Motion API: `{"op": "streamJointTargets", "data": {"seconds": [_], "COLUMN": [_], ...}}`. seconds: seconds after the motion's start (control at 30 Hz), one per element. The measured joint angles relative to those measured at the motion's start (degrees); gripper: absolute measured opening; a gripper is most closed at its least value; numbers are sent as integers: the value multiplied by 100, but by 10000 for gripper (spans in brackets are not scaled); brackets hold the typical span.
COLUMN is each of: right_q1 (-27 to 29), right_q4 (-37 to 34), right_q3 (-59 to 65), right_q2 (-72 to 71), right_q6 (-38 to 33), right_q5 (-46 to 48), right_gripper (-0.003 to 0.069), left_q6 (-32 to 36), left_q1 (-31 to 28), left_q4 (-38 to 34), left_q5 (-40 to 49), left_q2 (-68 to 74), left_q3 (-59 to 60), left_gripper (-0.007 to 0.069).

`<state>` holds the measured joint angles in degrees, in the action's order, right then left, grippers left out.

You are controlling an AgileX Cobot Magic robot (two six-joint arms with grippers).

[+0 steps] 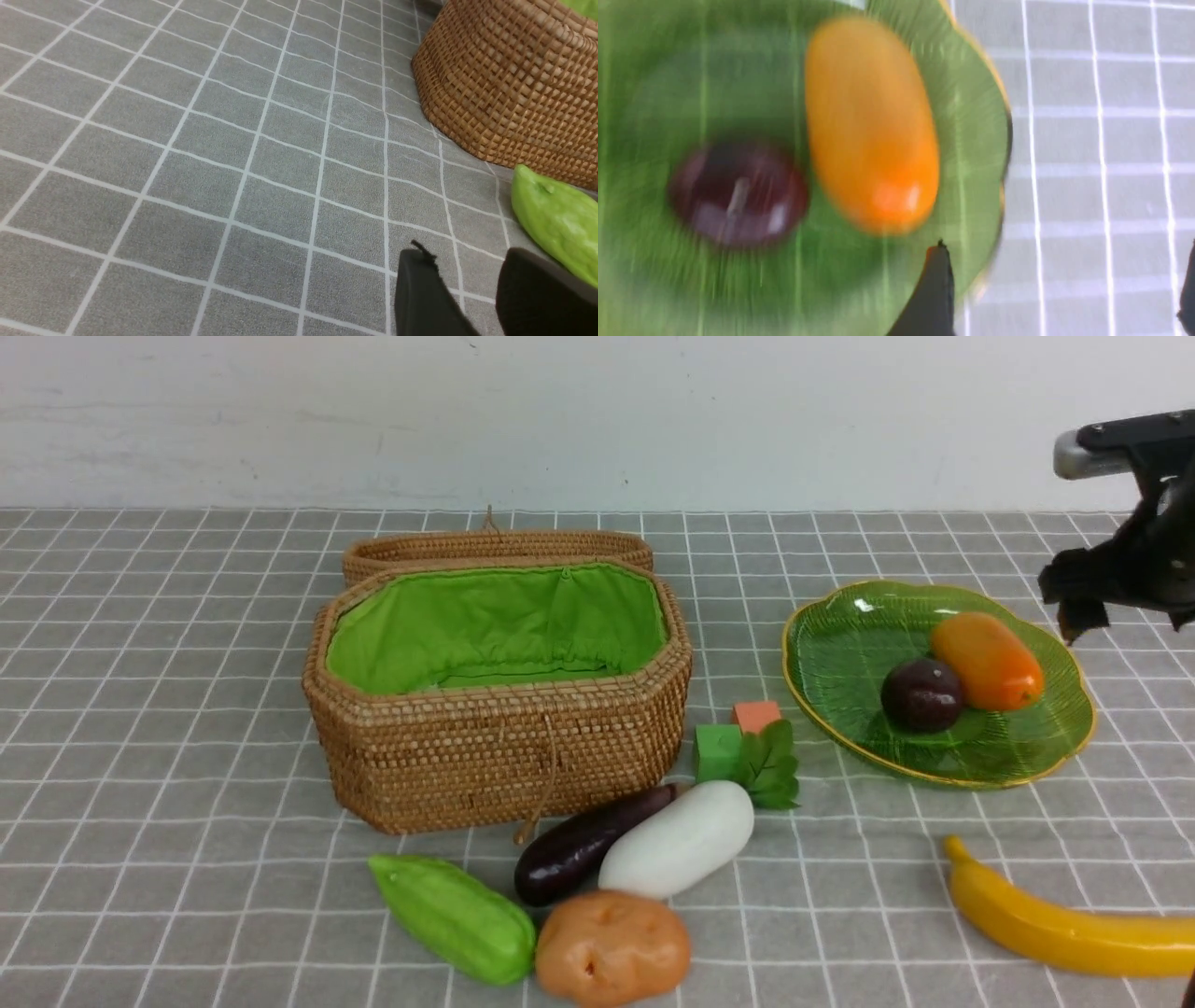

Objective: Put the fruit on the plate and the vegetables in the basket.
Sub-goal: Use the right arm to grab a banana and put it into the right plate

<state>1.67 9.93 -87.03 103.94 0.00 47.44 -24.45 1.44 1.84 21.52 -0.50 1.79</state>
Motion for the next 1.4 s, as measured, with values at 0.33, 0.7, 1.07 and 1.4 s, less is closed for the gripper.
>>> {"op": "streamJointTargets", "data": {"seconds": [0.33, 0.7, 1.07, 1.4], "right_q1": [0, -5, 1, -284], "right_q4": [-2119, -2133, -3967, -4979], "right_q3": [3009, 3761, 1354, -139], "right_q2": [-1222, -822, -838, 429], "right_q6": [-5048, -5835, -5016, -2647], "right_q5": [231, -865, 485, -1033], "right_gripper": [604, 324, 308, 308], "left_q6": [0, 0, 0, 0], "left_q1": [0, 0, 0, 0], "left_q4": [0, 0, 0, 0], "left_q5": [0, 0, 0, 0], "left_q2": [0, 0, 0, 0], "left_q3": [0, 0, 0, 0], "left_gripper": [239, 239, 239, 239]}}
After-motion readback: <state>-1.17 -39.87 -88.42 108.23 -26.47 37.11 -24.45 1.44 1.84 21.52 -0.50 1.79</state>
